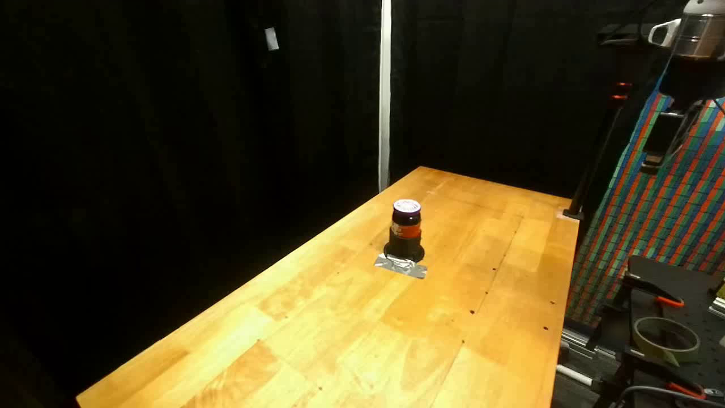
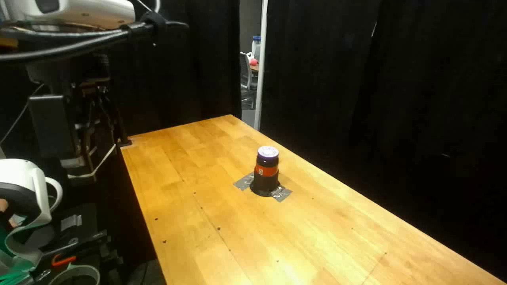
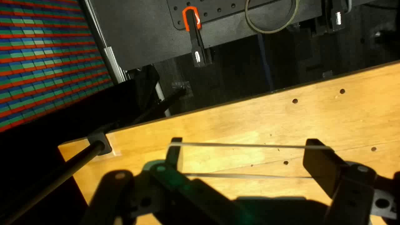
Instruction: Put the elastic around the bottle on the table
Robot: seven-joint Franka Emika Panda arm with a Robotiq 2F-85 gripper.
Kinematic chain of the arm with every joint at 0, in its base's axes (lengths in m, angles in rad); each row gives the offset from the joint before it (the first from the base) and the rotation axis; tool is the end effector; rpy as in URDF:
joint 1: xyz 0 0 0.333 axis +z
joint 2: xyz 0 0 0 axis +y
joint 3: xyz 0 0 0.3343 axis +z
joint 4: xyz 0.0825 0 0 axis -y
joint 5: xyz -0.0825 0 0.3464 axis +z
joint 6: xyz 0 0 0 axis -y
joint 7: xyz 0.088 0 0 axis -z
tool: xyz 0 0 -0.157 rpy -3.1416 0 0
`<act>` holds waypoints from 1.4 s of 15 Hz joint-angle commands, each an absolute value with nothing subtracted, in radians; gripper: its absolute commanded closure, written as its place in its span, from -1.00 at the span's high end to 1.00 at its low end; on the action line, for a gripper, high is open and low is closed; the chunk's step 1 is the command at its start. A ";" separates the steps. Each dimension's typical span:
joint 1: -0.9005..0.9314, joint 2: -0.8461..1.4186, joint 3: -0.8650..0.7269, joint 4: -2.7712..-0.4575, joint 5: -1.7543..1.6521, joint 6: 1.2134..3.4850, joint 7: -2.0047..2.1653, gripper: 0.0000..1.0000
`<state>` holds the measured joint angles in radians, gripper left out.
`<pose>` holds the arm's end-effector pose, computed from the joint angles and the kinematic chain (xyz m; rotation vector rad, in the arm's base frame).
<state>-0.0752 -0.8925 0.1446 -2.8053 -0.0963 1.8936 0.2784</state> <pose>0.2310 0.0007 0.4101 2.9168 -0.3400 0.0059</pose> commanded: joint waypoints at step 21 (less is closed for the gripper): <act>0.002 -0.169 0.385 -2.358 -0.170 2.111 0.239 1.00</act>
<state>0.0316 -0.3638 0.3374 -2.5065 -0.1114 2.0656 0.1824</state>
